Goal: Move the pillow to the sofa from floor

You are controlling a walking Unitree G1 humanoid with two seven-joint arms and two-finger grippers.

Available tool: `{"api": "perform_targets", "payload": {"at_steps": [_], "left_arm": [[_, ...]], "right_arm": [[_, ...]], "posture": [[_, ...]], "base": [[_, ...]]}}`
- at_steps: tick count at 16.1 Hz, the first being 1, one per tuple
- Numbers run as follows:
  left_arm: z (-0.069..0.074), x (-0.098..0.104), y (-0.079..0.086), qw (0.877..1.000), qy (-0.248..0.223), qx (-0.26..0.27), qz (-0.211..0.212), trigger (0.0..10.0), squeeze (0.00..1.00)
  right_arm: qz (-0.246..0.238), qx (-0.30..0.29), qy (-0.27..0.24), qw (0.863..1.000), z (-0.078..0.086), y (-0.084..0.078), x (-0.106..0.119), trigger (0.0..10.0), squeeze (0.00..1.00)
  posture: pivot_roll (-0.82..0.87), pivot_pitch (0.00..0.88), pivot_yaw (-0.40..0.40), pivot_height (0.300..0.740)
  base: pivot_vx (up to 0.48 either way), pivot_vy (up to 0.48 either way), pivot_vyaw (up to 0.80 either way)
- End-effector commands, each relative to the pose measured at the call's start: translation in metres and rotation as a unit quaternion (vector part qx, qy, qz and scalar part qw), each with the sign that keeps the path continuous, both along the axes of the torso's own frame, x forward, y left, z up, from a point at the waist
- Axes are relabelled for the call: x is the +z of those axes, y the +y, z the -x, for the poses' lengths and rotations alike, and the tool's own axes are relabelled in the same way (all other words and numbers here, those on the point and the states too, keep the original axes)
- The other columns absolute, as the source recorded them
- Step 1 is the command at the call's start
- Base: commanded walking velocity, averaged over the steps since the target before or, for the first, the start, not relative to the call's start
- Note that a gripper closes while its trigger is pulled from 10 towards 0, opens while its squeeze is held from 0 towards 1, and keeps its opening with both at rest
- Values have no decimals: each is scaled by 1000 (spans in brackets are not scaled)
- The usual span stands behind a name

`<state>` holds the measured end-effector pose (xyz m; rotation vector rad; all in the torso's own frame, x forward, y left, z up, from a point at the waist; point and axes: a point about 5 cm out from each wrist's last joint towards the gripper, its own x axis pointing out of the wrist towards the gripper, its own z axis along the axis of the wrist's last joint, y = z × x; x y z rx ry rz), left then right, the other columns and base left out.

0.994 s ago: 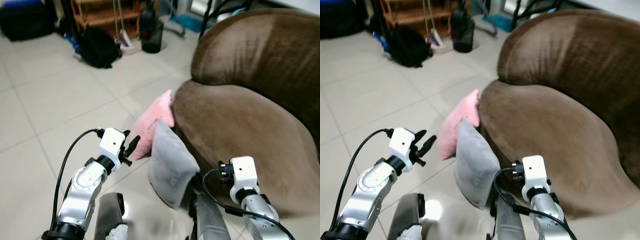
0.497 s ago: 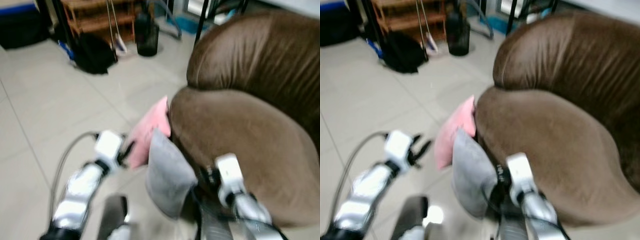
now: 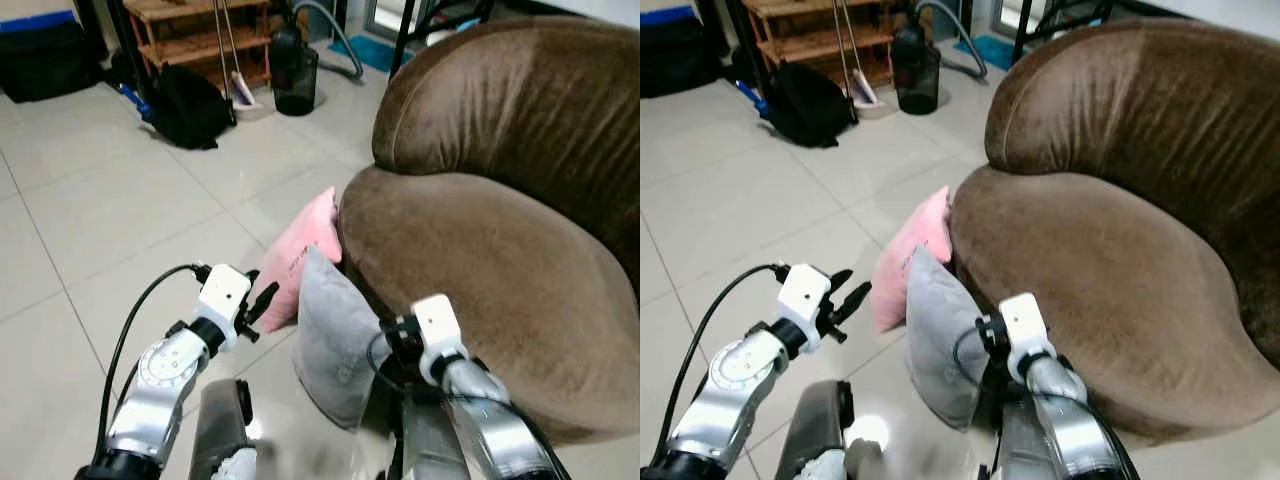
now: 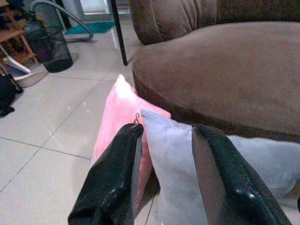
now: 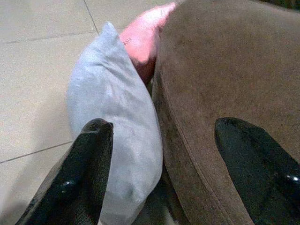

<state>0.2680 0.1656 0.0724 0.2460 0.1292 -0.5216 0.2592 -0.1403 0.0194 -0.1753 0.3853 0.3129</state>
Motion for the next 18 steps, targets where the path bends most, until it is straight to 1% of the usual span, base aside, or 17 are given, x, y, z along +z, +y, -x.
{"api": "perform_targets", "payload": {"at_steps": [1, 2, 3, 5, 6, 8, 10, 11, 12, 13, 14, 15, 16, 17, 18], "left_arm": [[2, 1, -2, 1000, -3, -18, -14, 10000, 0], [2, 3, -1, 1000, -4, -21, -17, 10000, 0], [4, 7, 4, 999, 0, -31, -19, 10000, 0], [4, 12, 7, 998, 9, -54, -13, 10000, 0], [5, 14, 7, 998, 9, -65, -16, 10000, 0], [7, 29, 13, 995, 4, -95, -22, 10000, 0], [7, 49, 19, 991, 3, -133, -12, 10000, 0], [7, 52, 18, 989, 5, -145, -2, 10000, 0], [7, 57, 17, 985, 7, -171, 11, 10000, 0], [7, 57, 15, 983, 13, -182, 8, 10000, 0], [5, 53, 14, 981, 22, -192, -2, 10000, 0], [-1, 39, 10, 981, 37, -190, -5, 10000, 0], [-3, 33, 7, 981, 43, -189, -5, 10000, 0], [-6, 13, 2, 982, 60, -181, -7, 10000, 0], [-6, 5, 3, 982, 66, -175, -9, 10000, 0]], "right_arm": [[-7, -22, 2, 1000, -5, -5, -1, 10000, 1000], [-9, -24, 8, 1000, -10, -5, -3, 10000, 1000], [0, -20, 25, 999, -16, -1, -9, 10000, 1000], [28, -2, 50, 998, -16, 4, -22, 10000, 1000], [33, -1, 51, 998, -16, 5, -23, 10000, 1000], [30, -25, 42, 998, -20, 4, -23, 10000, 1000], [31, -57, 26, 998, -25, 0, -21, 10000, 1000], [40, -59, 18, 997, -28, -1, -19, 10000, 1000], [53, -68, 8, 996, -33, -3, -16, 10000, 1000], [51, -69, 9, 996, -34, -3, -15, 10000, 1000], [61, -50, 30, 996, -34, 1, -19, 10000, 361], [64, -23, 49, 996, -32, 8, -23, 10000, 0], [61, -17, 52, 997, -32, 10, -24, 10000, 0], [58, -3, 46, 997, -31, 16, -24, 3490, 0], [55, -2, 44, 998, -31, 18, -24, 0, 0]], "posture": [[80, 111, -42, 556], [93, 130, -39, 556], [114, 169, -25, 556], [154, 206, -3, 556], [154, 206, -3, 556], [233, 257, 41, 556], [251, 272, 80, 556], [253, 281, 84, 556], [263, 309, 91, 556], [266, 314, 95, 556], [269, 314, 99, 556], [269, 313, 99, 556], [269, 313, 99, 556], [262, 321, 95, 556], [262, 321, 95, 556]], "base": [[0, 0, 0], [0, 0, 0], [0, 0, 0], [0, 0, 0], [0, 0, 0], [0, 0, 0], [0, 0, 0], [0, 0, 0], [0, 0, 0], [0, 0, 0], [0, 0, 0], [0, 0, 0], [0, 0, 0], [0, 0, 0], [0, 0, 0]]}}
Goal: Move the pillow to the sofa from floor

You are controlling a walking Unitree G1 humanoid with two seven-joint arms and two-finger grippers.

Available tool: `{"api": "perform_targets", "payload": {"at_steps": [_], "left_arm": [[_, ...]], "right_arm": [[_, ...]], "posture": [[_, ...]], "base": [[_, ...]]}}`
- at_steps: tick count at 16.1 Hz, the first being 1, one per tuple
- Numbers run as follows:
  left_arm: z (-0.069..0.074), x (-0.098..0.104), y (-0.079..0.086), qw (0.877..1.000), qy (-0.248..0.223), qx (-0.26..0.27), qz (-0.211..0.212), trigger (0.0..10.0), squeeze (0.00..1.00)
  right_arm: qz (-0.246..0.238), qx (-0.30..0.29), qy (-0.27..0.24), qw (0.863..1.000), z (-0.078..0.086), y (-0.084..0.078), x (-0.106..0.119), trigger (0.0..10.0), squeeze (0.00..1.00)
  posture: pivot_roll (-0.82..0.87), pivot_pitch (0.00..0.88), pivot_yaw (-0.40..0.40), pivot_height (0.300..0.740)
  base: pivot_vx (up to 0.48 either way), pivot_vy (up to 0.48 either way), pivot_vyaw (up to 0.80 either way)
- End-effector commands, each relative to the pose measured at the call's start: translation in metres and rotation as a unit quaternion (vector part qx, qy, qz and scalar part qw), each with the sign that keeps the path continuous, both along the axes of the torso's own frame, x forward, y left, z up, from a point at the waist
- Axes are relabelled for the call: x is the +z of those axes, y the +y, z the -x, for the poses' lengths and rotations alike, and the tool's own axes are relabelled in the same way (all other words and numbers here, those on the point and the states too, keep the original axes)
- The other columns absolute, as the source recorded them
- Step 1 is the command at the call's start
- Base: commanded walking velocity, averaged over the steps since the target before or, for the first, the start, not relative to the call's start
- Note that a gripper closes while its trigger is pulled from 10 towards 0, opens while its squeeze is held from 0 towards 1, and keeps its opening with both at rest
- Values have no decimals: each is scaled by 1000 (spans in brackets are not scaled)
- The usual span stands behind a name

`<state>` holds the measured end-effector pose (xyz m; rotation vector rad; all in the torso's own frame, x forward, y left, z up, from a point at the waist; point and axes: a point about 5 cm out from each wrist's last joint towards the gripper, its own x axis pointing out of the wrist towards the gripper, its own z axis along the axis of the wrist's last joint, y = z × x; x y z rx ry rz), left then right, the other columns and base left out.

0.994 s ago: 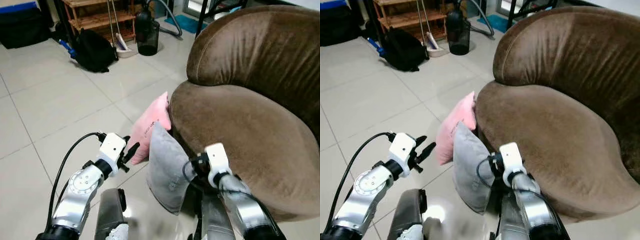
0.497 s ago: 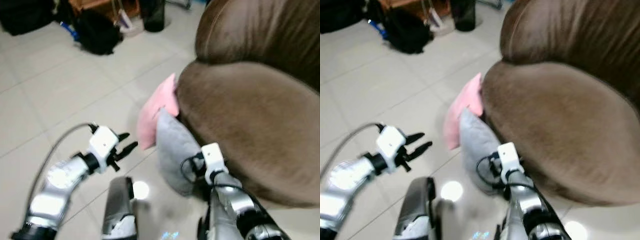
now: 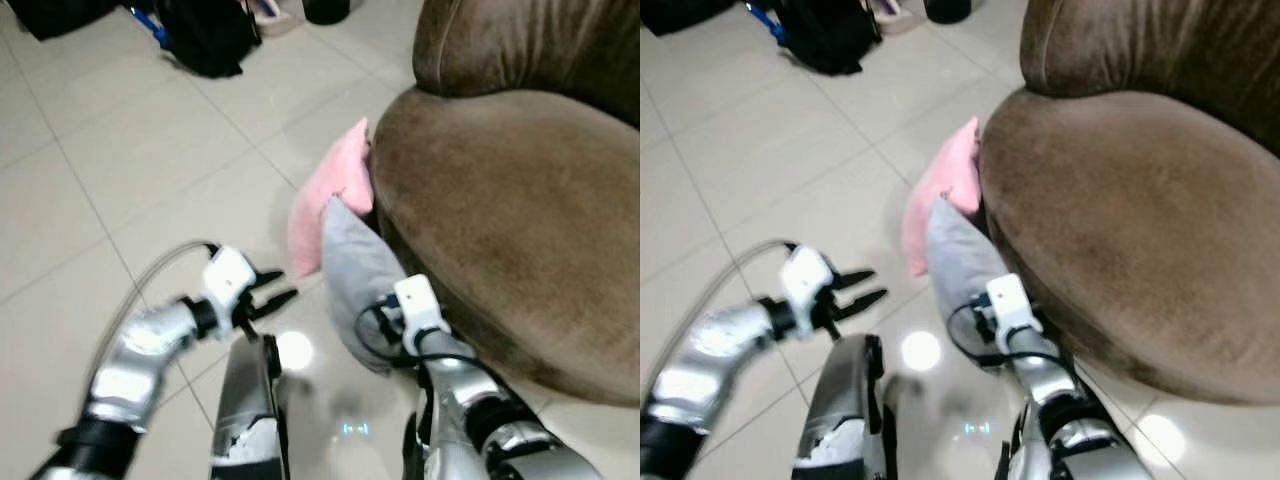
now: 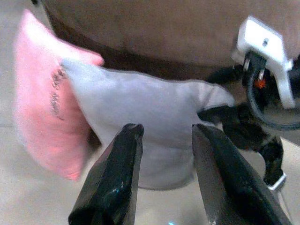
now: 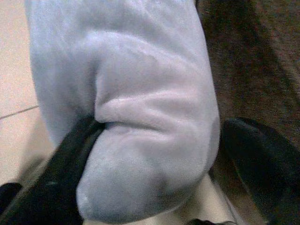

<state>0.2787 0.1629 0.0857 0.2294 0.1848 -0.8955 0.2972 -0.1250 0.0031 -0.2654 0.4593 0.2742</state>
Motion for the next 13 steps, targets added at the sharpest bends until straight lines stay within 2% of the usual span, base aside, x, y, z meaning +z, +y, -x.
{"api": "perform_targets", "payload": {"at_steps": [1, 3, 5, 6, 9, 10, 11, 13], "left_arm": [[7, -20, 8, 999, 20, 10, -23, 10000, 0], [10, -29, 7, 999, 27, 14, -23, 10000, 0], [6, -31, 0, 999, 25, 12, -24, 10000, 0], [5, -24, 3, 1000, 12, 8, -20, 10000, 0], [4, -19, 6, 1000, -8, 3, -19, 10000, 0], [-12, -18, 18, 995, -34, 85, -45, 10000, 0], [-30, -12, 32, 982, -55, 175, -46, 10000, 0], [-43, -2, 37, 975, -54, 214, -10, 10000, 0]], "right_arm": [[-3, 8, 11, 1000, 7, 4, -7, 0, 0], [-1, -2, 4, 1000, 5, 2, -6, 0, 0], [-3, -7, 1, 1000, 4, 0, -5, 0, 0], [-3, -8, -1, 1000, 3, -2, -4, 0, 0], [-5, -10, -3, 1000, 3, -3, -4, 0, 0], [-7, -10, -4, 1000, 2, -3, -3, 0, 0], [-8, -8, -7, 1000, 0, -3, -2, 0, 0], [-2, 3, -9, 1000, -2, -5, 0, 0, 0]], "posture": [[257, 315, 92, 556], [253, 313, 92, 556], [252, 313, 93, 556], [252, 310, 95, 556], [249, 296, 91, 556], [243, 288, 82, 556], [235, 280, 67, 556], [231, 269, 45, 556]], "base": [[0, 0, 0], [0, 0, 0], [0, 0, 0], [0, 0, 0], [0, 0, 0], [0, 0, 0], [0, 0, 0], [0, 0, 0]]}}
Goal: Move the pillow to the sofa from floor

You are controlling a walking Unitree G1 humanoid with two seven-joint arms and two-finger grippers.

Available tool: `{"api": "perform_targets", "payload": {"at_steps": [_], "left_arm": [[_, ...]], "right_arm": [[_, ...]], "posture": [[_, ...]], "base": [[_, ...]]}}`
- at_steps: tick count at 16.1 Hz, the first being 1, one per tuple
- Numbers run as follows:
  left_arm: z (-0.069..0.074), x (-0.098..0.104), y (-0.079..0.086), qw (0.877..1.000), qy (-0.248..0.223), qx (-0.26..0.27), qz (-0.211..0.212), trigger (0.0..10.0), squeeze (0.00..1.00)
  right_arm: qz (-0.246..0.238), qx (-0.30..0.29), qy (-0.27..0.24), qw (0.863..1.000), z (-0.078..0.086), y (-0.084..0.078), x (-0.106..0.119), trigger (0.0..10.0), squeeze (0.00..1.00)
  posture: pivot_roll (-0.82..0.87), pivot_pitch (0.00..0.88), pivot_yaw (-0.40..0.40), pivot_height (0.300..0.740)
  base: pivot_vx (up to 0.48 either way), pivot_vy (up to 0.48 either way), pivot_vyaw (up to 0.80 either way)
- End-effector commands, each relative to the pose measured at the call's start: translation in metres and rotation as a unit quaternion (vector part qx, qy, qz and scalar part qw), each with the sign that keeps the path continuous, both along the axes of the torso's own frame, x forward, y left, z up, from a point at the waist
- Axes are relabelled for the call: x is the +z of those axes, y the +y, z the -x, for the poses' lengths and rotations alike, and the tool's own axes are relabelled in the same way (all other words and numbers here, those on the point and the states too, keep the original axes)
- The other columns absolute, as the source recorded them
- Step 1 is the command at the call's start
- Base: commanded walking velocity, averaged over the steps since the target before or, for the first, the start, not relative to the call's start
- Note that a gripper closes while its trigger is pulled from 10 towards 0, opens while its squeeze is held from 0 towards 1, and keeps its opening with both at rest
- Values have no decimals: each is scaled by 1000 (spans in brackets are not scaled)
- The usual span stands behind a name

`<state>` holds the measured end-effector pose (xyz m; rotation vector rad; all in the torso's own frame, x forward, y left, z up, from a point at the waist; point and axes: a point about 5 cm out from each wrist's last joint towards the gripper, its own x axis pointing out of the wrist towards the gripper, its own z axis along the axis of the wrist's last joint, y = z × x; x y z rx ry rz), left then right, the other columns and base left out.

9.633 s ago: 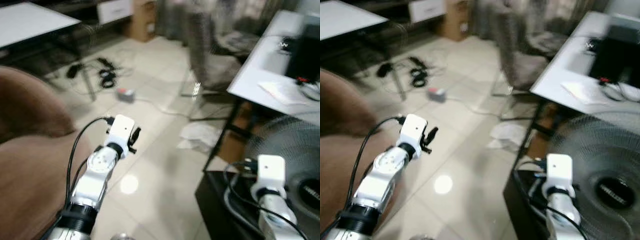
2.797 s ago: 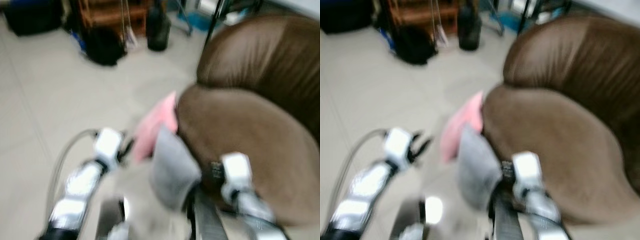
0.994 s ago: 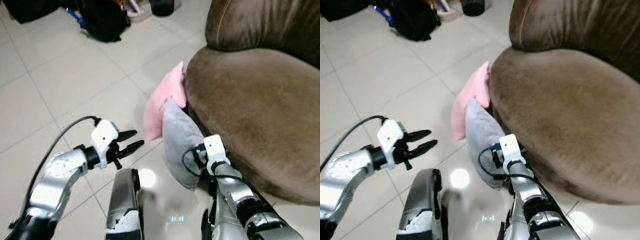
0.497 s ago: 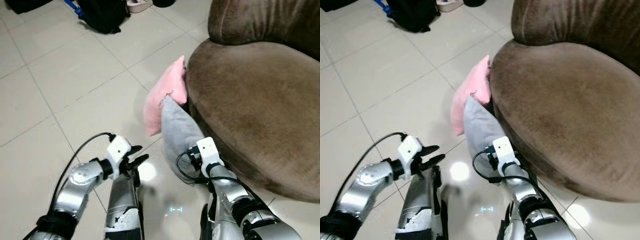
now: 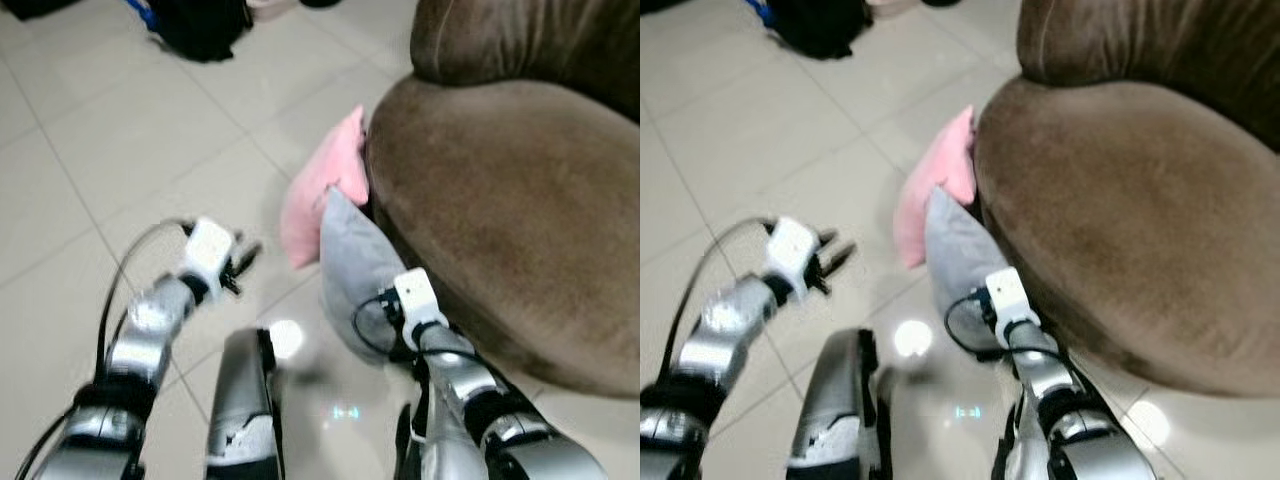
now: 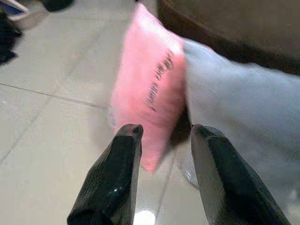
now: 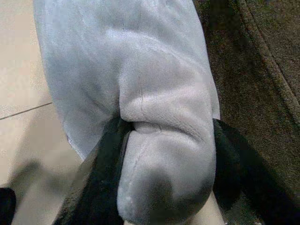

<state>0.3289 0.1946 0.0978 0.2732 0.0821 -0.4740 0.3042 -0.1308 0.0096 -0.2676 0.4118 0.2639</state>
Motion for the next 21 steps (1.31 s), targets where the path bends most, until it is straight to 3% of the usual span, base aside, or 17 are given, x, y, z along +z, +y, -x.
{"api": "perform_targets", "payload": {"at_steps": [1, 2, 4, 5, 7, 17, 19, 21], "left_arm": [[9, -13, -2, 999, 33, -26, 23, 10000, 0], [11, -14, -6, 998, 39, -49, 24, 10000, 0], [28, -26, -22, 987, 69, -146, 22, 10000, 0], [44, -39, -32, 971, 100, -217, 7, 10000, 0], [52, -48, -30, 964, 111, -241, -22, 10000, 0], [54, -52, -46, 964, 92, -248, -24, 10000, 0], [49, -55, -48, 974, 82, -208, -29, 10000, 0], [47, -50, -58, 982, 50, -182, 15, 10000, 0]], "right_arm": [[1, 6, 15, 1000, 5, -1, -6, 0, 0], [1, 5, 15, 1000, 4, -2, -6, 0, 0], [2, 4, 15, 1000, 4, -4, -5, 0, 0], [1, 4, 16, 1000, 3, -5, -5, 0, 0], [-2, 7, 17, 1000, 3, -4, -5, 0, 0], [-30, 9, 13, 999, -1, -3, 0, 0, 0], [-91, -2, -22, 996, -10, -3, 14, 0, 0], [-130, 17, -107, 986, -21, -1, 49, 0, 0]], "posture": [[231, 267, 42, 556], [231, 262, 38, 556], [231, 262, 37, 556], [231, 264, 39, 556], [233, 265, 43, 556], [224, 217, 20, 556], [189, 171, -9, 556], [147, 128, -30, 556]], "base": [[0, 0, 0], [0, 0, 0], [0, 0, 0], [0, 0, 0], [0, 0, 0], [0, 0, 0], [0, 0, 0], [0, 0, 0]]}}
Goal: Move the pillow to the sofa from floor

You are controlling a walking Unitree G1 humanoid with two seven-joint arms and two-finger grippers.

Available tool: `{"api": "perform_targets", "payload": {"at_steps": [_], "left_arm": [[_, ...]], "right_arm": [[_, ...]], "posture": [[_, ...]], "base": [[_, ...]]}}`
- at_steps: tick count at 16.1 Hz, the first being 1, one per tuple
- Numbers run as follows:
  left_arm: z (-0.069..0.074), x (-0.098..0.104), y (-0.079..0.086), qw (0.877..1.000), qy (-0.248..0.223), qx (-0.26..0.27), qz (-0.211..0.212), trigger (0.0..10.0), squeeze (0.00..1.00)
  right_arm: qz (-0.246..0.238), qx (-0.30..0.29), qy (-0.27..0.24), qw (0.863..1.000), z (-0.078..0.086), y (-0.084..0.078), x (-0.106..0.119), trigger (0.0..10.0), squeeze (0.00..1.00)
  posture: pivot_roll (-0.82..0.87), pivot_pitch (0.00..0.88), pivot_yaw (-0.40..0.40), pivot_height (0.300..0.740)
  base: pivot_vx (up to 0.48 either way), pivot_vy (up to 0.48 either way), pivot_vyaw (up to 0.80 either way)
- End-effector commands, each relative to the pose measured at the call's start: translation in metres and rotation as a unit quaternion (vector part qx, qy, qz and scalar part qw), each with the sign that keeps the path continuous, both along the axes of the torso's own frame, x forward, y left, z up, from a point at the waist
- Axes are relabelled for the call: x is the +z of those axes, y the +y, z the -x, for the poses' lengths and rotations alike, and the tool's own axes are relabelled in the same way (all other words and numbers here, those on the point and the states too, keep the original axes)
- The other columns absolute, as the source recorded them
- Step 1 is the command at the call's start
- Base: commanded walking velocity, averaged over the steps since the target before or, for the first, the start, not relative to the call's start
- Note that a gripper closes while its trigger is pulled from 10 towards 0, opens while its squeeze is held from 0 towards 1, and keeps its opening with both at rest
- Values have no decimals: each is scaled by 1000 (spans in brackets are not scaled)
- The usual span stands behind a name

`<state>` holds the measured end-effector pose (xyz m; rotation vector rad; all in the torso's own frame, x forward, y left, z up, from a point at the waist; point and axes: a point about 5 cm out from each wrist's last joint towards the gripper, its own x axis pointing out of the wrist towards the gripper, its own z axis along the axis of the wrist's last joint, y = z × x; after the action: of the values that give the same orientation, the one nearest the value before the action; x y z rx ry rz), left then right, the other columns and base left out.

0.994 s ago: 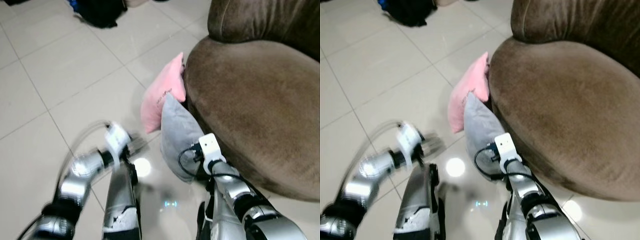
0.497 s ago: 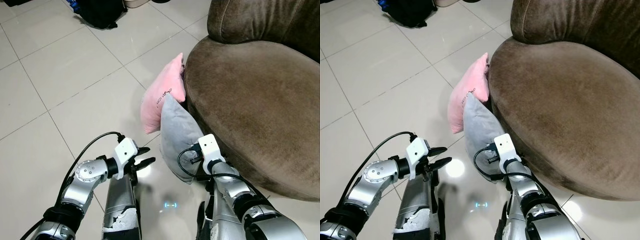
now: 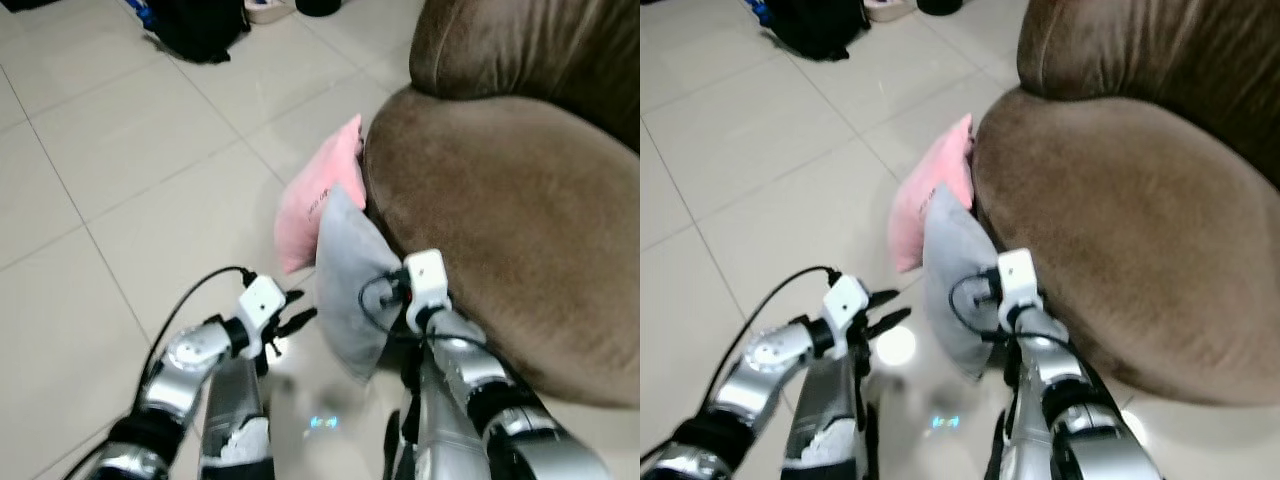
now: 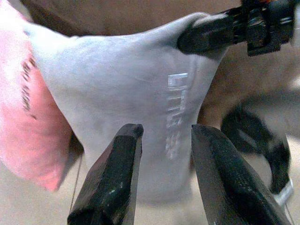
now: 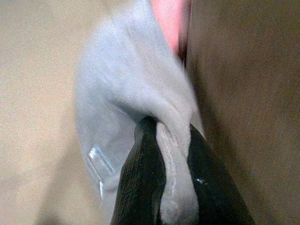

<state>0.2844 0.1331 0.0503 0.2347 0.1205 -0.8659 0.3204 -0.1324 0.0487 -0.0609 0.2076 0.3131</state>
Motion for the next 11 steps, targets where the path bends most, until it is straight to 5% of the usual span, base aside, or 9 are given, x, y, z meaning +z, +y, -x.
{"api": "perform_targets", "payload": {"at_steps": [1, 2, 3, 5, 7, 8, 10, 11], "left_arm": [[2, -1, 1, 1000, -3, 9, 10, 10000, 0], [3, 1, -5, 1000, -11, 12, 26, 10000, 0], [7, 3, -15, 998, -19, 12, 52, 10000, 0], [10, 1, -19, 998, -23, 13, 64, 10000, 0], [15, -6, -31, 997, -16, 18, 80, 10000, 0], [12, -4, -28, 996, -16, 19, 80, 10000, 0], [-9, 48, 9, 991, -63, 29, 110, 10000, 0], [-13, 61, 13, 990, -70, 30, 119, 10000, 0]], "right_arm": [[-23, 3, -46, 999, -6, 0, 21, 0, 0], [-52, 0, -95, 994, -7, -4, 50, 0, 0], [-82, -12, -171, 982, -5, -17, 102, 0, 0], [-81, -25, -217, 972, -6, -31, 136, 0, 0], [-87, -72, -326, 939, -2, -65, 225, 0, 0], [-83, -78, -350, 930, 3, -72, 245, 0, 0], [-17, -100, -400, 911, 18, -94, 287, 0, 0], [26, -109, -400, 910, 22, -98, 290, 0, 0]], "posture": [[147, 128, -30, 556], [117, 87, -47, 556], [92, 67, -54, 556], [71, 57, -55, 556], [29, 33, -52, 556], [25, 28, -52, 556], [9, 20, -31, 556], [-4, 14, -10, 556]], "base": [[0, 0, 0], [0, 0, 0], [0, 0, 0], [0, 0, 0], [0, 0, 0], [0, 0, 0], [0, 0, 0], [0, 0, 0]]}}
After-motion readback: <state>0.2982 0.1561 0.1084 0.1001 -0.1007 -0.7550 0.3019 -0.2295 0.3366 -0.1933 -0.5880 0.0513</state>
